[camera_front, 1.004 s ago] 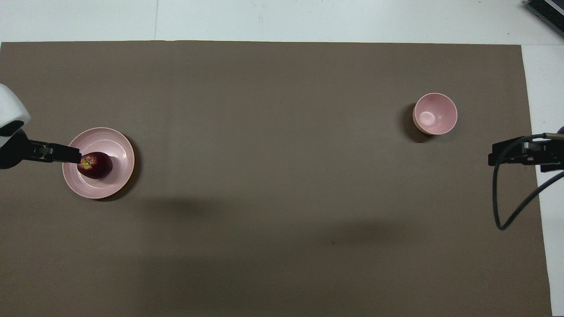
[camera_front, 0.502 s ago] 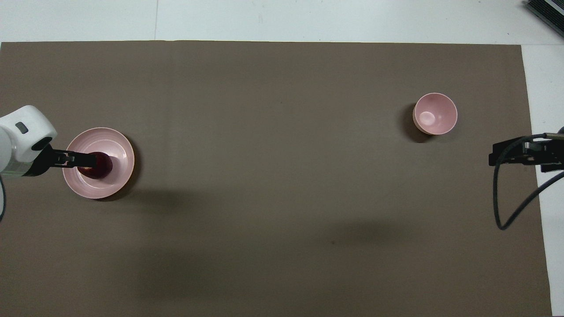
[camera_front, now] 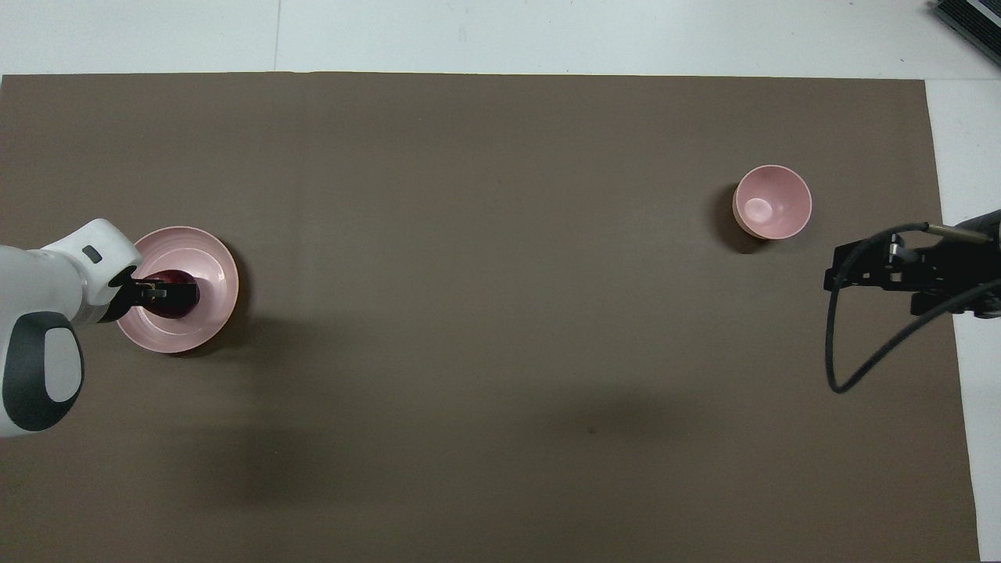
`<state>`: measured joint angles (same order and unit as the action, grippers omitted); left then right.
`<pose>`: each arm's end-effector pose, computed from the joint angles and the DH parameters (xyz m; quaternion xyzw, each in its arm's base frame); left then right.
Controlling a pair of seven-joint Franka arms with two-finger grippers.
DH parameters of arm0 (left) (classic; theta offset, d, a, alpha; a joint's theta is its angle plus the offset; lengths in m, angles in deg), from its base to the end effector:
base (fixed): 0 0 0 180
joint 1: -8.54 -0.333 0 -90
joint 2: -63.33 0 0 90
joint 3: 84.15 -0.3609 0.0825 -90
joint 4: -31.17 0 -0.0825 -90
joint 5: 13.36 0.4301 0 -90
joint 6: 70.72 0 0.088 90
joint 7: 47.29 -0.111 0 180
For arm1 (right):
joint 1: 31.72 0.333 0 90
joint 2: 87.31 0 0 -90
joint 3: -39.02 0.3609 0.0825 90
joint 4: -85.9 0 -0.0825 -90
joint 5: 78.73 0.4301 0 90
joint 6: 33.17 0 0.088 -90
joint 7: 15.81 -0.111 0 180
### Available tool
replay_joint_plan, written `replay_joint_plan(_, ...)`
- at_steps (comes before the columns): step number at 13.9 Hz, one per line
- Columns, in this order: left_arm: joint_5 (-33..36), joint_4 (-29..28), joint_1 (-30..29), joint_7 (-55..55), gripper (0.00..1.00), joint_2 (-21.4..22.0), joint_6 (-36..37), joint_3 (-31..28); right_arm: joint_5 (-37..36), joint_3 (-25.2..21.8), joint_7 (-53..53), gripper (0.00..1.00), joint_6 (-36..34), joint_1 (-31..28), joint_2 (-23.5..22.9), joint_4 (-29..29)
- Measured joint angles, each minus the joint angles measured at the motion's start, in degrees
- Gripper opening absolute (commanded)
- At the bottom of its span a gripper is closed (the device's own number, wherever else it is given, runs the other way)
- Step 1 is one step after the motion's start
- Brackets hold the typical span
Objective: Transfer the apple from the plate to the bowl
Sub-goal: 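Lift the apple with the left gripper while the right gripper approaches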
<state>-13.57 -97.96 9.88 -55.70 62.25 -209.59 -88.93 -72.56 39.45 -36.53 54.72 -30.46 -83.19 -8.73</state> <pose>0.5737 0.0344 0.3812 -0.9963 0.0420 -0.0752 0.0073 0.5694 0.0292 0.6633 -0.9847 0.1643 0.0328 0.0481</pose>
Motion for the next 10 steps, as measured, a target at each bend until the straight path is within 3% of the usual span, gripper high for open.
replay_joint_plan(5, 0.02, -0.17, -0.39, -0.25, 1.0, -2.87, -4.48, -0.71, 10.63, 0.23, -17.27, 1.0, 0.17, 1.95, -0.49, -1.12)
replay_joint_plan(6, 0.02, -0.22, -0.39, -0.25, 0.91, -3.26, -4.43, -0.71, 13.24, 0.26, -21.2, 1.0, 0.19, 2.49, -0.54, -1.2)
replay_joint_plan(8, 0.02, -0.52, -0.39, -0.27, 0.58, -3.48, -2.94, -0.71, 17.06, 0.28, -29.02, 1.0, 1.23, 4.05, -0.54, -1.23)
replay_joint_plan(10, 0.03, -0.55, -0.4, -0.37, 0.11, -3.47, -2.01, -0.71, 19.46, 0.32, -35.25, 1.0, 3.28, 5.9, -0.58, -1.29)
